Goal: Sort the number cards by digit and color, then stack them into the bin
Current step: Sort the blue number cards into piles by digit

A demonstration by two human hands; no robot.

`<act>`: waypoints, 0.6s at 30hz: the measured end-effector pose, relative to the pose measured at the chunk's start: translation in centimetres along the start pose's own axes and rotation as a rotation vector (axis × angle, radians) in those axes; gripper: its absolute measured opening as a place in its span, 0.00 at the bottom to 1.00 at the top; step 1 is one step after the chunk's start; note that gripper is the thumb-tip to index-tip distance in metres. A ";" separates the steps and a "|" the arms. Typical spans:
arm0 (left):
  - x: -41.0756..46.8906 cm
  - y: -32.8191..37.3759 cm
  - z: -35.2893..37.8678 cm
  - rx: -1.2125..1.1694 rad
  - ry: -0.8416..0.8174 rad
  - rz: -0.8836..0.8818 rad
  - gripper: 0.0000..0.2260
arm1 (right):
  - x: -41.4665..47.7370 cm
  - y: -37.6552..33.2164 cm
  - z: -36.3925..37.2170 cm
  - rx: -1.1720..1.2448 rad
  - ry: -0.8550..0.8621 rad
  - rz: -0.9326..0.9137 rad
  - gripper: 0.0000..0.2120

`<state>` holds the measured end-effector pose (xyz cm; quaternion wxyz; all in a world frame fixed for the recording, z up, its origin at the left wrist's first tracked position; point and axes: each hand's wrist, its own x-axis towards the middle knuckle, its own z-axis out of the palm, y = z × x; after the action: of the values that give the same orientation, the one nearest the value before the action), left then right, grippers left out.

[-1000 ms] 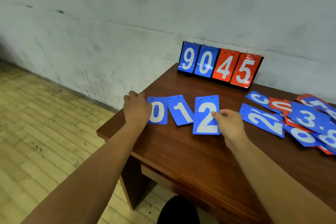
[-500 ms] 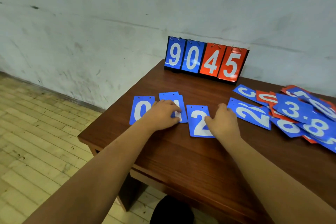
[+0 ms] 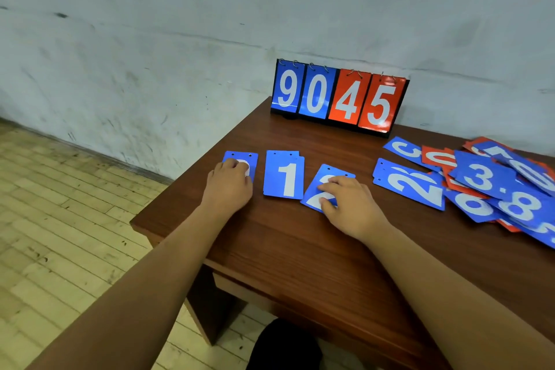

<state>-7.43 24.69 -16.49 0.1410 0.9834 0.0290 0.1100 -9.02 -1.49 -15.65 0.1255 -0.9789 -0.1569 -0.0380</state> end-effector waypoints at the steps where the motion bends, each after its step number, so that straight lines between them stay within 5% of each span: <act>1: 0.4 0.1 -0.1 -0.007 -0.006 0.015 0.16 | 0.2 -0.1 0.0 0.003 -0.002 -0.001 0.19; 8: 0.3 5.4 -0.6 -0.188 0.199 0.226 0.11 | -1.1 2.1 -2.1 0.111 0.178 0.033 0.15; 18: -2.9 20.6 3.6 -0.304 -0.147 0.635 0.10 | -4.8 13.9 -6.5 -0.008 -0.090 0.423 0.33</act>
<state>-8.87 3.74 -14.58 0.2462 0.9166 -0.3047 0.0803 -9.42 -17.35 -13.21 0.1198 -0.9912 0.0467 0.0326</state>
